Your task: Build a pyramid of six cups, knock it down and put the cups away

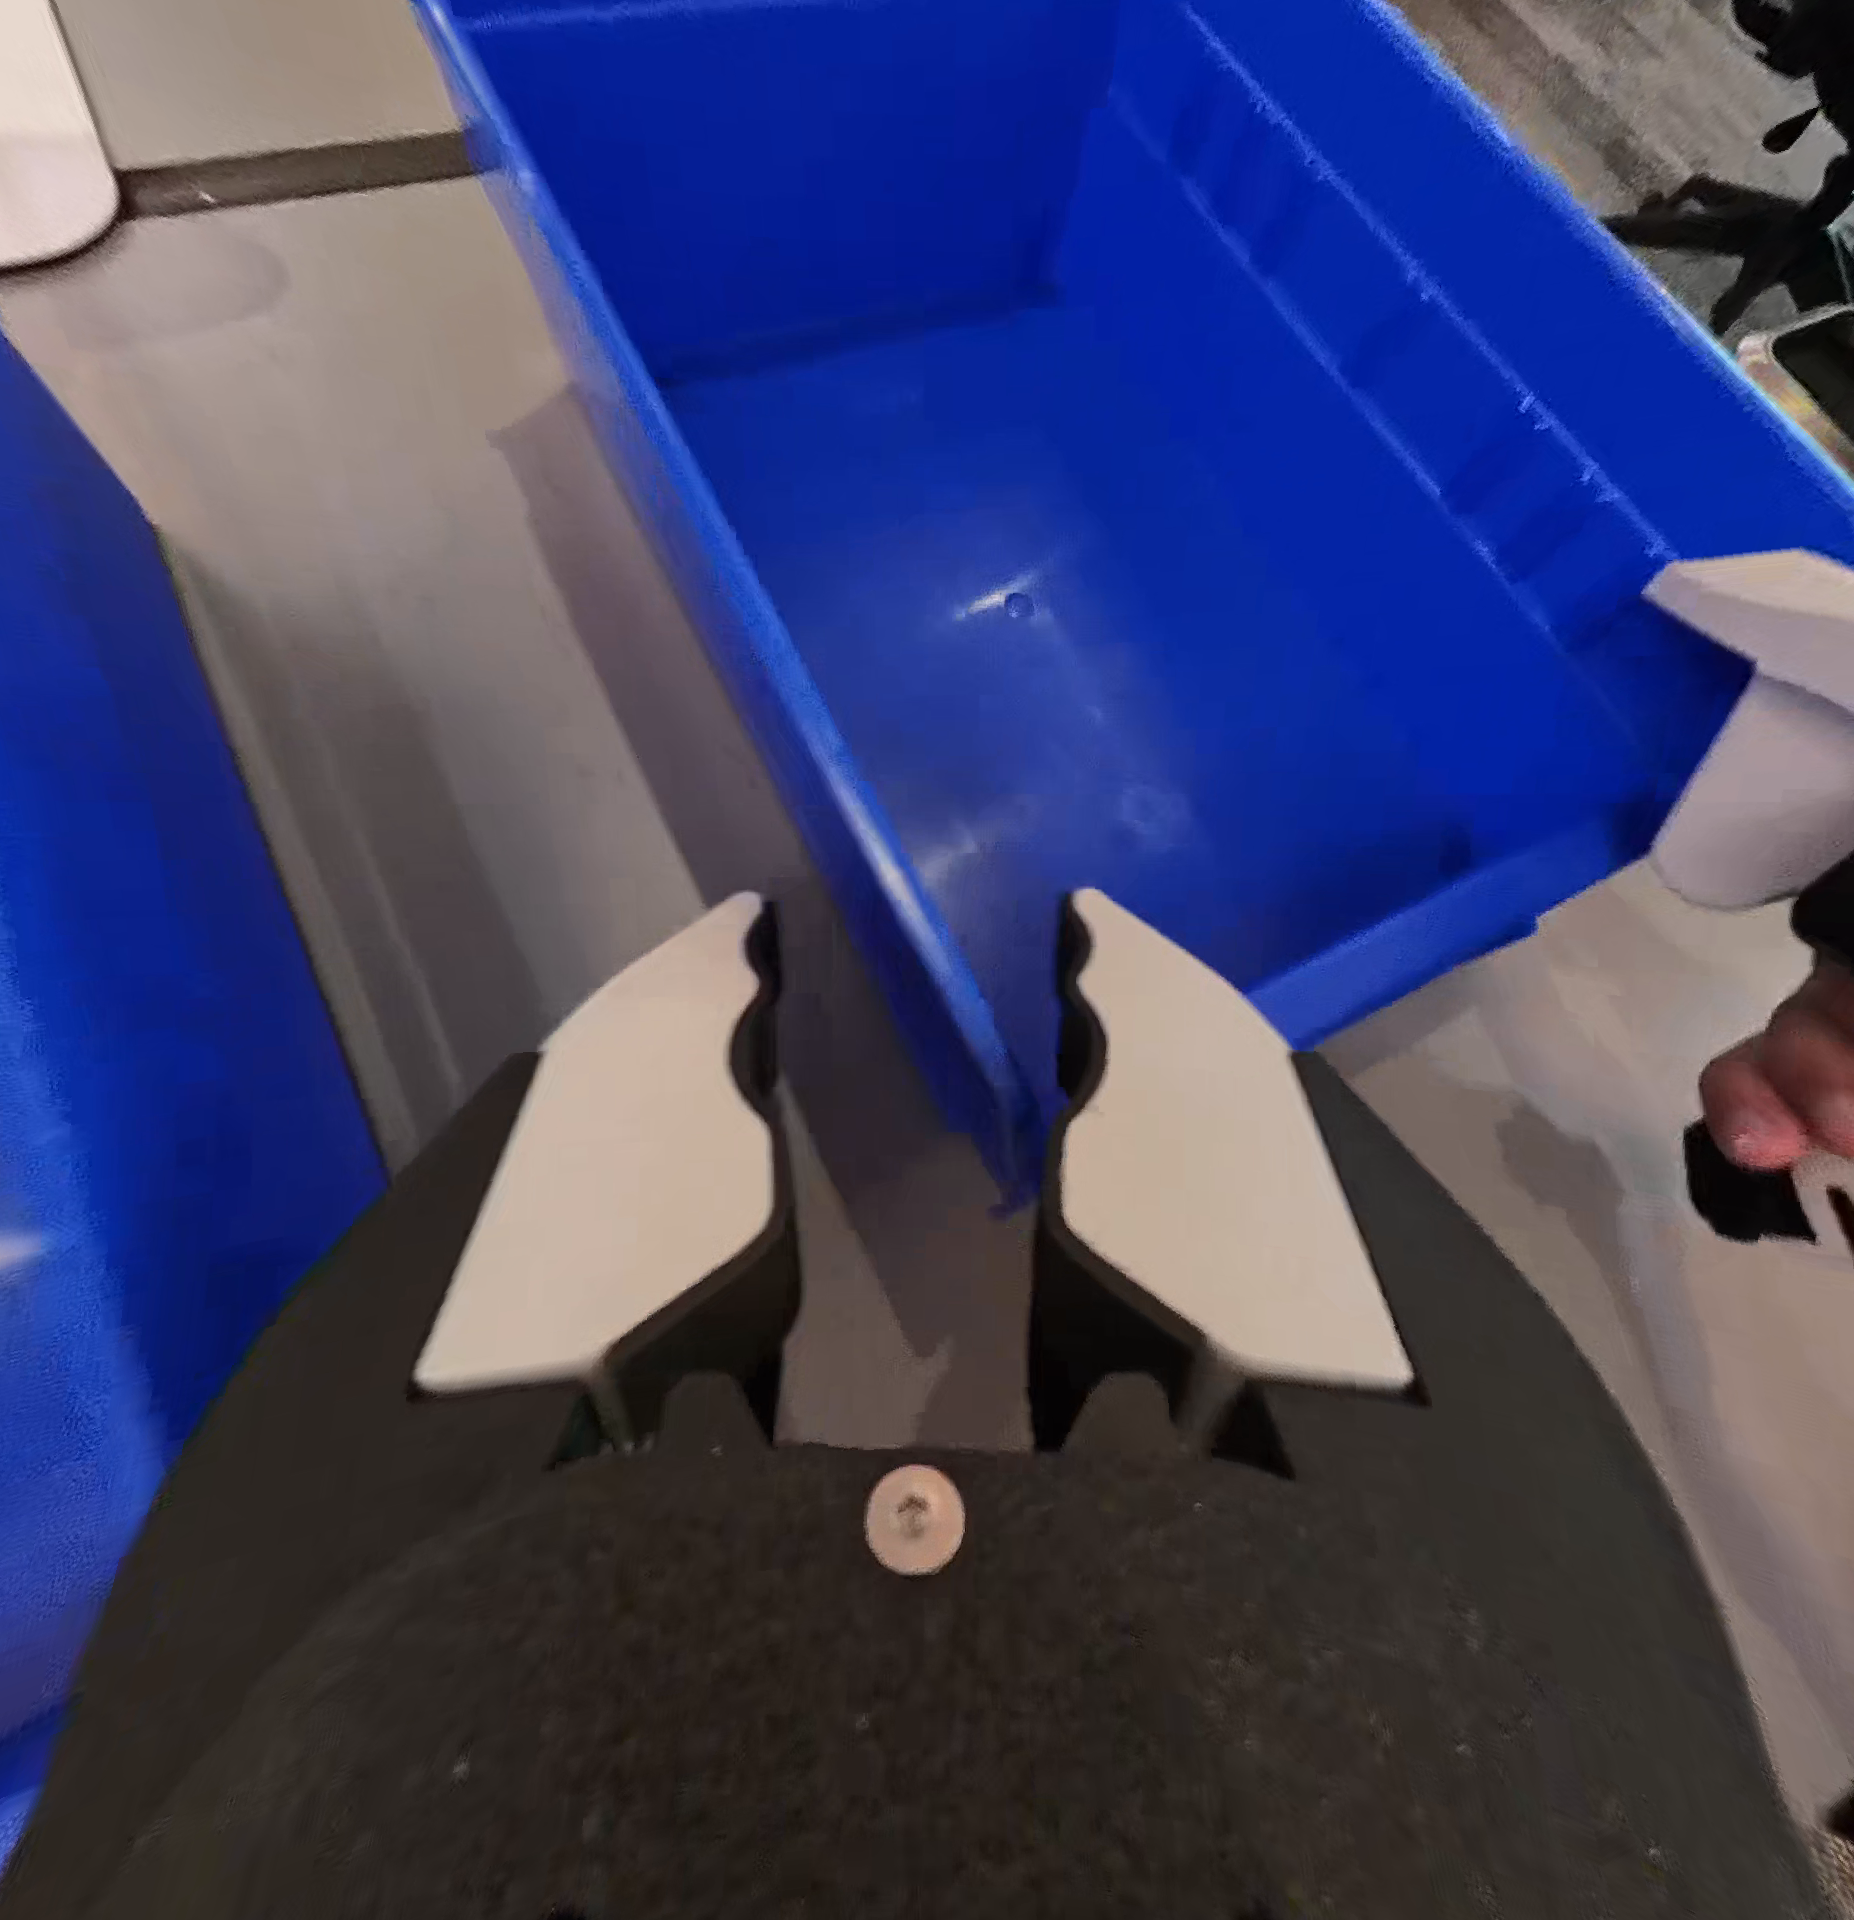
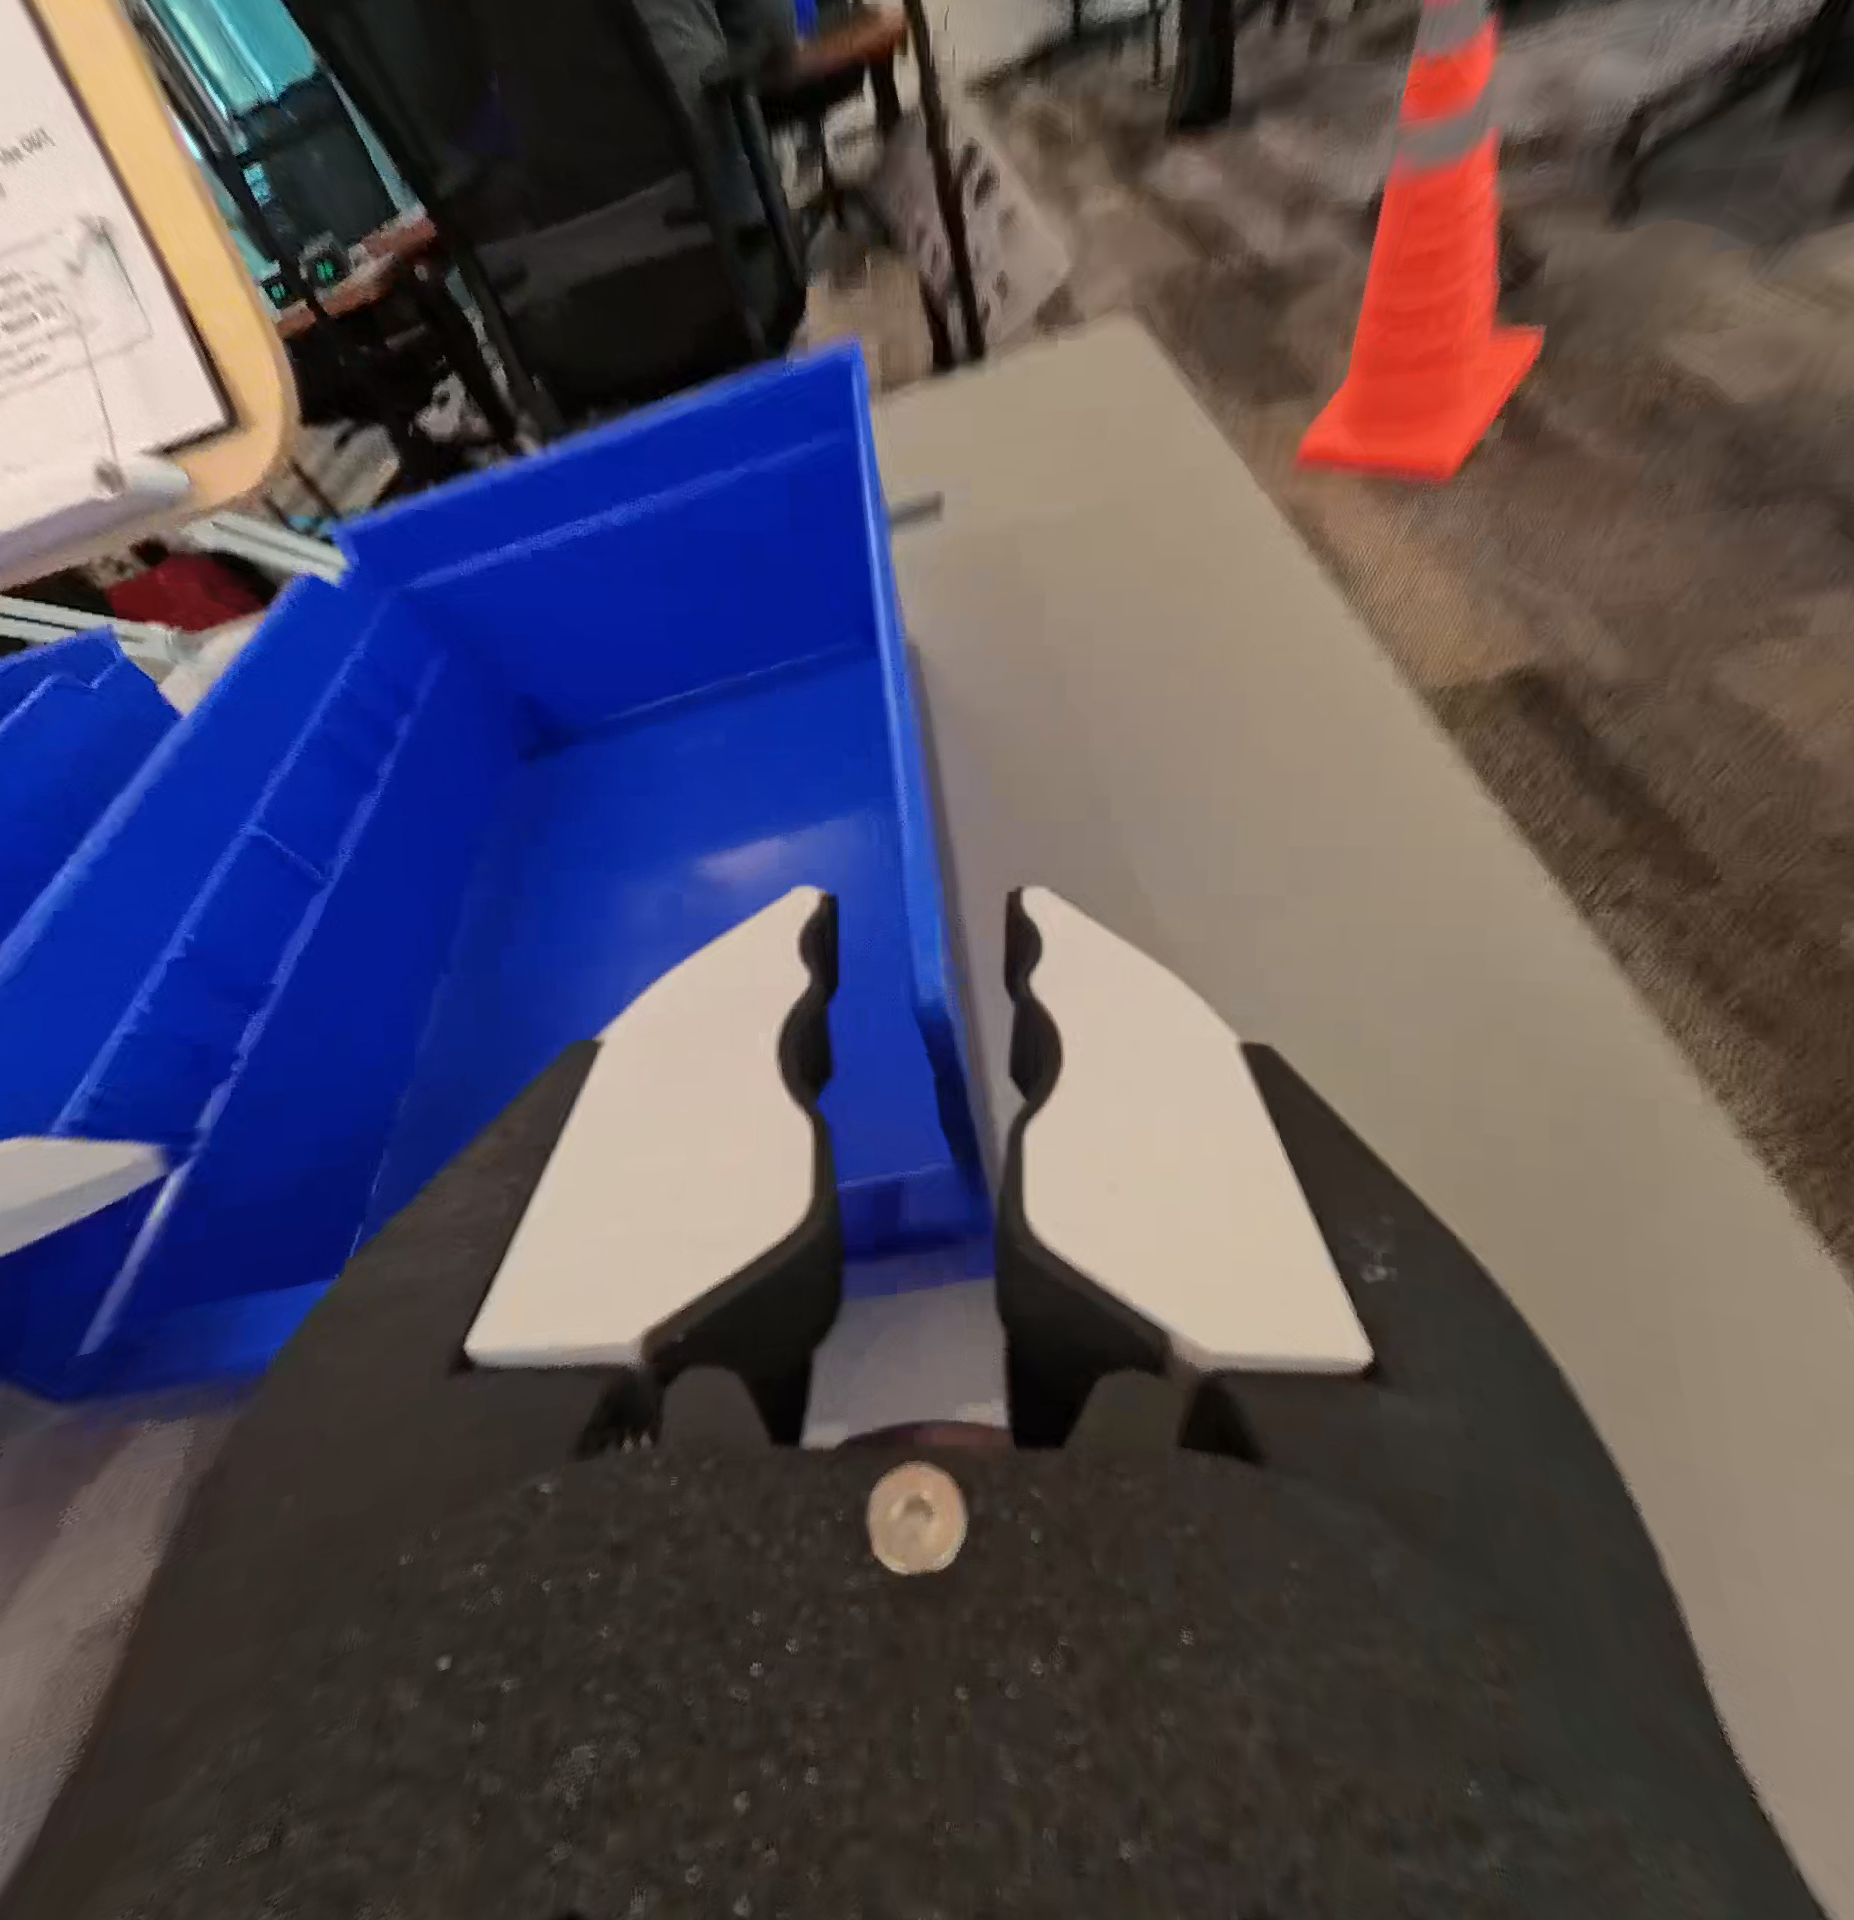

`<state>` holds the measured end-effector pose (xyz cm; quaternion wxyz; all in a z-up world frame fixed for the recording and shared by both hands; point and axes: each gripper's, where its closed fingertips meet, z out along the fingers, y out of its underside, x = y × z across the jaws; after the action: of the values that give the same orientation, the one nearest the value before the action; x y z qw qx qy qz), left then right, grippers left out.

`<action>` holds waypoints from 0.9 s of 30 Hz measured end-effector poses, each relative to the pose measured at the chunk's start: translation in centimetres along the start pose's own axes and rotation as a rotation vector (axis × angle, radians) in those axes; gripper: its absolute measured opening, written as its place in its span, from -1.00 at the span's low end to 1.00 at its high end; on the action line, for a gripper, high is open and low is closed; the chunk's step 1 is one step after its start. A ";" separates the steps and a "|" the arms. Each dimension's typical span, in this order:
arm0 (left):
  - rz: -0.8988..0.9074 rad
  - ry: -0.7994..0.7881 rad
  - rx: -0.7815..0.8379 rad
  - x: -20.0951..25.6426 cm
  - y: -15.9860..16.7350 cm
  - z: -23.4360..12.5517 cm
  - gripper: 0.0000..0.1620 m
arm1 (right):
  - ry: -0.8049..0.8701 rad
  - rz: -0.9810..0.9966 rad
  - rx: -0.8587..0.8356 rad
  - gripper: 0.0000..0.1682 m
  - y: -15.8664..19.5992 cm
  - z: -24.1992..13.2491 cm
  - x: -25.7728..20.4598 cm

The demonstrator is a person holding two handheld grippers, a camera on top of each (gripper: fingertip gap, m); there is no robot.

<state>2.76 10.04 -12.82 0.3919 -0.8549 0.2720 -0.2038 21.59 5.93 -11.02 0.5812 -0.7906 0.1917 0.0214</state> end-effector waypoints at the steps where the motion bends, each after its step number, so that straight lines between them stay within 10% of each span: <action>1: 0.007 0.019 0.018 -0.3 -0.3 -1.3 -0.29 | 0.017 -0.049 0.069 -0.60 -1.5 -1.1 -0.2; 6: 0.052 0.177 0.229 -2.9 -2.8 -12.4 -0.26 | 0.001 -0.352 0.488 -0.39 -8.9 -8.4 -6.5; 12: 0.127 -0.016 0.415 -14.1 -2.2 -22.1 -0.26 | -0.499 -0.309 0.301 -0.20 -2.6 -7.5 -24.5; 16: -0.051 -0.207 0.269 -25.3 2.6 -19.5 -0.19 | -0.425 -0.317 0.122 -0.23 4.9 -5.7 -30.3; 21: -0.176 -0.135 0.131 -27.9 6.5 -14.2 -0.21 | -0.223 -0.305 0.022 -0.32 8.9 -3.7 -30.8; 27: -0.135 -0.215 0.132 -28.3 5.5 -13.4 -0.93 | -0.058 -0.239 -0.077 -0.96 11.0 -1.6 -30.6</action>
<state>-28.17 17.20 -12.83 0.4594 -0.8606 0.1566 -0.1545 -10.65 10.19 -12.69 0.5543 -0.8285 0.0782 -0.0176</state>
